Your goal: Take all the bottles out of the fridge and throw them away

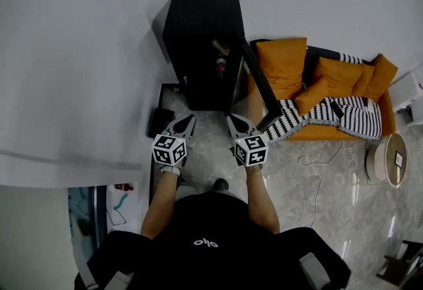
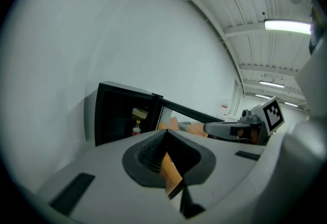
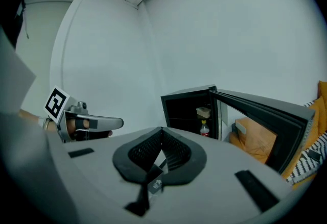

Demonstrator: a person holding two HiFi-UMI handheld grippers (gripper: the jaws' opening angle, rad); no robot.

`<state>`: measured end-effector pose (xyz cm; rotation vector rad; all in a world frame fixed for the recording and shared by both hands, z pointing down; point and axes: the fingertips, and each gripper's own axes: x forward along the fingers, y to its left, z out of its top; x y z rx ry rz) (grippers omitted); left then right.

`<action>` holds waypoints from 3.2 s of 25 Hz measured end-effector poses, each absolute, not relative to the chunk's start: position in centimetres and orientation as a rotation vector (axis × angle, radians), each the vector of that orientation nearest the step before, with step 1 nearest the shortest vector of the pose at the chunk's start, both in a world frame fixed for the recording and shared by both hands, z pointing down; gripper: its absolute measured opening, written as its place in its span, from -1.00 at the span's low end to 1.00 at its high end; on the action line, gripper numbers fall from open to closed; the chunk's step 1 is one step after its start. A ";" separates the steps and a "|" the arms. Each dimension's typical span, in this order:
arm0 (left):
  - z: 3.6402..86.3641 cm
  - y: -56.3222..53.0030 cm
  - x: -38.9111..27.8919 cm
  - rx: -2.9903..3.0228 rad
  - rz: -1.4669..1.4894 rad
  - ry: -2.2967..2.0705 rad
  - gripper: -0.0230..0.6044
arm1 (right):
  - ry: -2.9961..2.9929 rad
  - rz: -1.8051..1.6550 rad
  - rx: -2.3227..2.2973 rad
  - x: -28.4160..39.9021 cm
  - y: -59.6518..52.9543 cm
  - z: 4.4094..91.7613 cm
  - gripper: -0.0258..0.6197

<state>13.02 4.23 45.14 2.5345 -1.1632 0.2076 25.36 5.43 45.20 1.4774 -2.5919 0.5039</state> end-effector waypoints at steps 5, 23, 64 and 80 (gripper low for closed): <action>46.0 4.6 14.7 2.532 0.275 -1.165 -0.92 | -2.602 0.534 1.499 27.0 6.1 45.7 -0.89; 46.5 3.4 17.0 2.568 0.353 -1.160 -0.92 | -2.570 0.579 1.534 28.7 6.1 46.4 -0.89; 55.5 -19.3 18.0 2.661 0.408 -0.668 -0.48 | -2.228 0.588 1.868 25.0 -12.0 50.1 -0.89; 70.2 -29.3 23.4 2.728 0.380 -0.786 -0.05 | -2.246 0.468 1.909 27.8 -20.9 64.2 -0.89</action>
